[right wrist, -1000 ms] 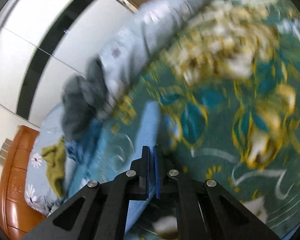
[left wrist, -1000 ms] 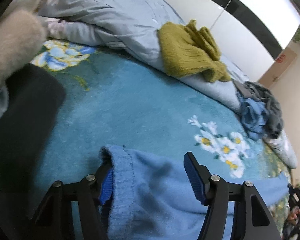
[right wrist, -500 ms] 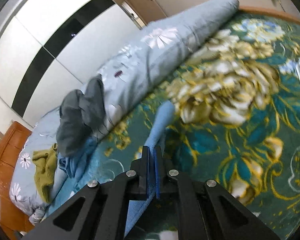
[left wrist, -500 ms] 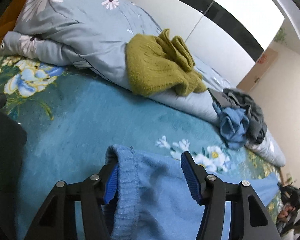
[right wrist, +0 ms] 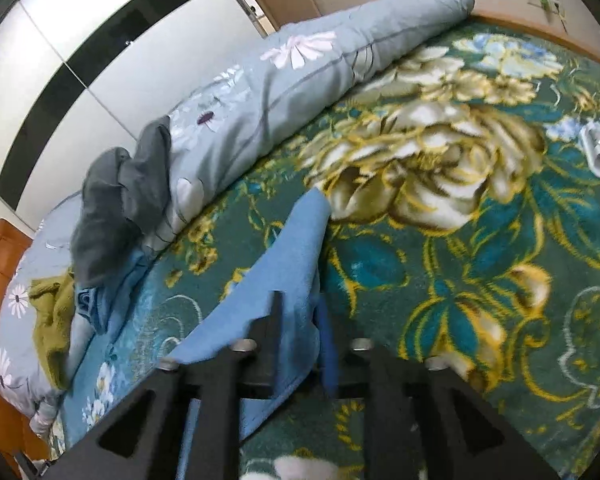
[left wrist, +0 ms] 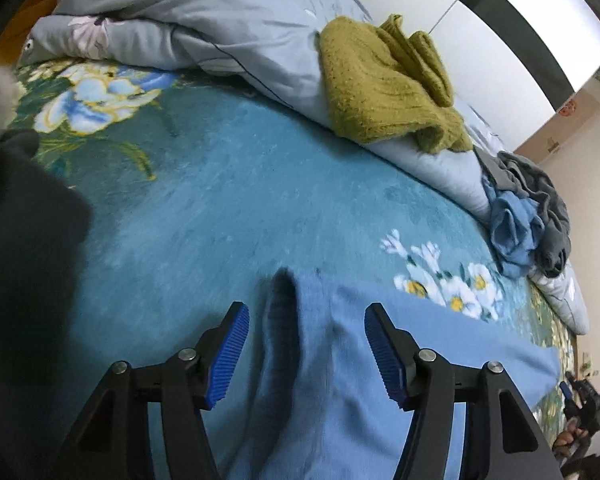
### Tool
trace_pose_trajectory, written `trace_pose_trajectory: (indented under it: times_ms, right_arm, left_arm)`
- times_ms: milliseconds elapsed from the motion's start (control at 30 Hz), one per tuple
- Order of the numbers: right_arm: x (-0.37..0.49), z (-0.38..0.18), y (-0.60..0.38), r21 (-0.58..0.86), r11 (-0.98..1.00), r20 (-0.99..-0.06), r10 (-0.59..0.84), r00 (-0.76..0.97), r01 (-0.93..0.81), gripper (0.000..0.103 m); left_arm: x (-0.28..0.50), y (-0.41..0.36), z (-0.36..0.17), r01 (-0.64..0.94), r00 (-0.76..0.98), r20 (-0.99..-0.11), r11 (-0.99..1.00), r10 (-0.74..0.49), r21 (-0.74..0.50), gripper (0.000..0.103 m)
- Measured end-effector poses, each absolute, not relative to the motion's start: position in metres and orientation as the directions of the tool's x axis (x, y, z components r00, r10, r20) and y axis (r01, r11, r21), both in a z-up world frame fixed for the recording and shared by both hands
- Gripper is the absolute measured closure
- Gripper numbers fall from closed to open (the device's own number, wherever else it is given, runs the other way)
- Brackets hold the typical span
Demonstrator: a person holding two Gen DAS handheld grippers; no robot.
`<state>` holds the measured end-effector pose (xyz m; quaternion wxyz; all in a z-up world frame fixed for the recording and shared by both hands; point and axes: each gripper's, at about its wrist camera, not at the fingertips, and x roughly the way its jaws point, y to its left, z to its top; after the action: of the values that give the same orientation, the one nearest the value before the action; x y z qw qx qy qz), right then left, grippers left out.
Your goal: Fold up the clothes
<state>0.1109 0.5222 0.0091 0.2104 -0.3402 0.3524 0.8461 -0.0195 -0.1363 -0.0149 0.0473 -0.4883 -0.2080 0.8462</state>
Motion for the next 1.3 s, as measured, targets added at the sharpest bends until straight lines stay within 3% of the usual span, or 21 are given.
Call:
trace_pose_trajectory:
  times_ms: [333,633,900,1167,1267,1300]
  right_arm:
    - [0.210,0.034,0.481,0.445,-0.752,-0.682,0.067,-0.728,-0.486,0.052]
    - [0.349,0.026,0.482,0.473,-0.694,-0.661,0.129,-0.739,-0.544,0.049]
    - [0.432,-0.022,0.514,0.638,-0.463,-0.645,0.116,-0.755,-0.616,0.049]
    - [0.411,-0.037,0.505,0.752,-0.417,-0.560,0.004,-0.829,-0.510,0.049]
    - [0.404,-0.041,0.500,0.769,-0.406,-0.541,0.000,-0.841,-0.494,0.057]
    - [0.402,-0.042,0.499,0.774,-0.402,-0.534,-0.002,-0.845,-0.488,0.064]
  left_arm:
    - [0.080,-0.128,-0.001,0.026,-0.500,-0.816,-0.937,0.290,-0.349,0.032]
    - [0.149,-0.147,-0.012,0.178,-0.510,-0.829,-0.915,0.228,-0.361,0.032]
    - [0.165,-0.154,-0.023,0.213,-0.497,-0.807,-0.857,0.319,-0.470,0.032]
    - [0.163,-0.163,-0.037,0.203,-0.550,-0.715,-0.762,0.431,-0.615,0.033]
    - [0.160,-0.167,-0.040,0.199,-0.579,-0.681,-0.733,0.448,-0.651,0.034]
    - [0.158,-0.167,-0.041,0.193,-0.588,-0.671,-0.727,0.452,-0.658,0.035]
